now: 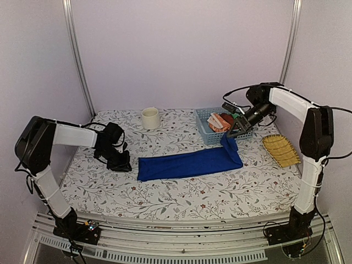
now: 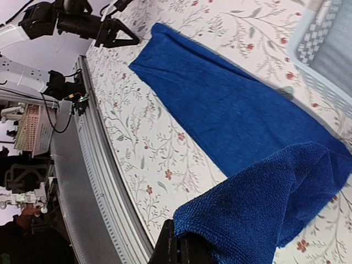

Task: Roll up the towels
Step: Fold the towel at the center of the board.

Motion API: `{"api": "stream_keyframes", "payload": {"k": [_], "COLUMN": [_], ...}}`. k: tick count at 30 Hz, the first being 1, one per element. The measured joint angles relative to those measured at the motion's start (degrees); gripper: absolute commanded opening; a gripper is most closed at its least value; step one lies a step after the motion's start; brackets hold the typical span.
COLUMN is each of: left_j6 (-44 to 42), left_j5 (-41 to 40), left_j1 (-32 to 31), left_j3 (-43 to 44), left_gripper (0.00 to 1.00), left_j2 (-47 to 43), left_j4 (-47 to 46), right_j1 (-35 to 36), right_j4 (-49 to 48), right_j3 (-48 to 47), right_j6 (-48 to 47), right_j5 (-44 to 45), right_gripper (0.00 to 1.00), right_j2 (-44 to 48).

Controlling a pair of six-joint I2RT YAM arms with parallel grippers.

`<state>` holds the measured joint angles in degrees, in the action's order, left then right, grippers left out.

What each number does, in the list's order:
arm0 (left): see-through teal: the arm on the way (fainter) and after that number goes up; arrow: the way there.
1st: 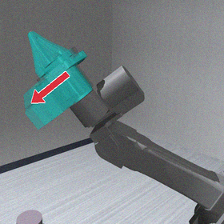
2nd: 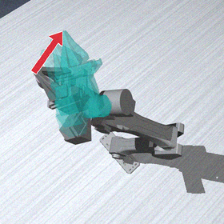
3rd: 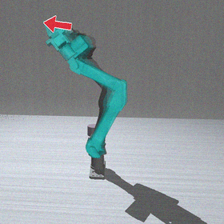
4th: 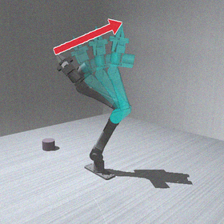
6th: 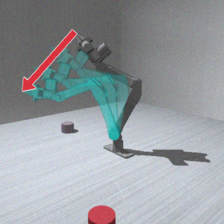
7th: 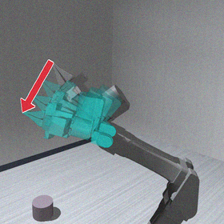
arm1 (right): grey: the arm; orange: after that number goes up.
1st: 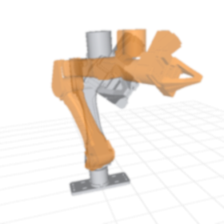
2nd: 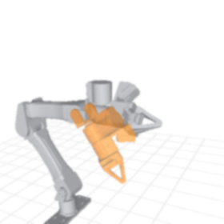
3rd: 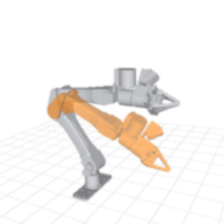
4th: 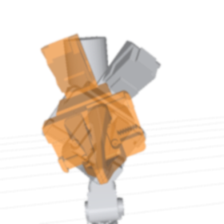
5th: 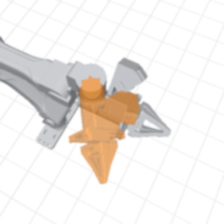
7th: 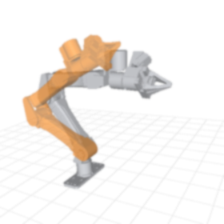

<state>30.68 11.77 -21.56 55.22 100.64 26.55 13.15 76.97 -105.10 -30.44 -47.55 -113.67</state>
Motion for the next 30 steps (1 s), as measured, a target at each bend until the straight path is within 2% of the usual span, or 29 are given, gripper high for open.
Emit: {"api": "stream_keyframes", "payload": {"k": [9, 16, 22, 30], "left_j6": [0.0, 0.0, 0.0, 0.0], "left_j5": [-0.3, -0.2, -0.1, 1.0], "left_j1": [1.0, 1.0, 1.0, 1.2], "left_j3": [-0.7, -1.2, -2.8, -5.0], "left_gripper": [0.17, 0.17, 0.17, 0.17], "left_j2": [-0.5, -0.8, -1.7, -2.8], "left_j4": [-0.3, -1.0, -2.7, -5.7], "right_j1": [14.0, 22.9, 26.8, 29.3], "right_j4": [-2.8, -15.4, -26.1, -38.6], "right_j3": [-10.1, -13.9, -21.0, -21.7], "right_j6": [4.6, 16.0, 26.9, 39.9], "right_j5": [-5.4, -9.5, -11.4, -12.4], "right_gripper": [0.03, 0.03, 0.03, 0.03], "right_j2": [-11.8, -17.7, -27.0, -30.2]}}
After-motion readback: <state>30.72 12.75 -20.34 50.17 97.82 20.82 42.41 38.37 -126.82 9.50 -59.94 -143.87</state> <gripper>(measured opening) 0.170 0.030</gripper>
